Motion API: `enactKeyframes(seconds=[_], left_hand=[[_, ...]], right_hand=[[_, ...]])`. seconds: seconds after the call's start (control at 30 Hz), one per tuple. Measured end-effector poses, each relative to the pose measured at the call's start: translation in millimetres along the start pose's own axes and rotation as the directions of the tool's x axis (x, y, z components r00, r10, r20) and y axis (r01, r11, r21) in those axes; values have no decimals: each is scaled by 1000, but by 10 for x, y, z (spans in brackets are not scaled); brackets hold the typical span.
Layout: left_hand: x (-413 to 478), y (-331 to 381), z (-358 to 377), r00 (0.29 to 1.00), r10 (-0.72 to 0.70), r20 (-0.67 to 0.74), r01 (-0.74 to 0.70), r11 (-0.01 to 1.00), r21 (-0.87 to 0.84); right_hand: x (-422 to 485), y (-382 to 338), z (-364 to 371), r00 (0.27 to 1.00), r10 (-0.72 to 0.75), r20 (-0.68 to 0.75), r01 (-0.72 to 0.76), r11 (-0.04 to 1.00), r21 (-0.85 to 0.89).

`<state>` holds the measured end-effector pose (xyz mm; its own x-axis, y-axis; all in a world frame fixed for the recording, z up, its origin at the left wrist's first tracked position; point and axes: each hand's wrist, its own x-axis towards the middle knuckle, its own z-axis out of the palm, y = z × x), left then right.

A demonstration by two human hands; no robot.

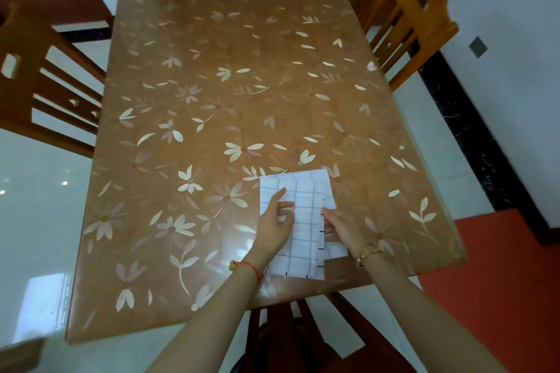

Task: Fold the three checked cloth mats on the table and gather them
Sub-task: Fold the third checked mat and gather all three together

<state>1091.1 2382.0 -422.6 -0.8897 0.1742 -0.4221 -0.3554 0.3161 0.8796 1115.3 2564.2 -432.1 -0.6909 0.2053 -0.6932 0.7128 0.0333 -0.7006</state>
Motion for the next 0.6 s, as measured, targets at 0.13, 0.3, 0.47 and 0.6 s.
enactKeyframes(seconds=[0.13,0.3,0.47,0.6], left_hand=[[-157,-287,-159,951,-8,-309,62,984,166],[-352,-457,-229,933,-176,-315,232,962,148],[-360,-449,-165,929,-207,-307,253,960,119],[-344,-444,-114,928,-240,-284,288,947,143]], right_hand=[[63,125,-14,998,-58,21,60,988,-141],[119,-20,36,984,-123,-125,89,964,-249],[258,-165,-9,977,-127,-174,60,936,-346],[310,-214,-59,967,-124,-221,7,886,-464]])
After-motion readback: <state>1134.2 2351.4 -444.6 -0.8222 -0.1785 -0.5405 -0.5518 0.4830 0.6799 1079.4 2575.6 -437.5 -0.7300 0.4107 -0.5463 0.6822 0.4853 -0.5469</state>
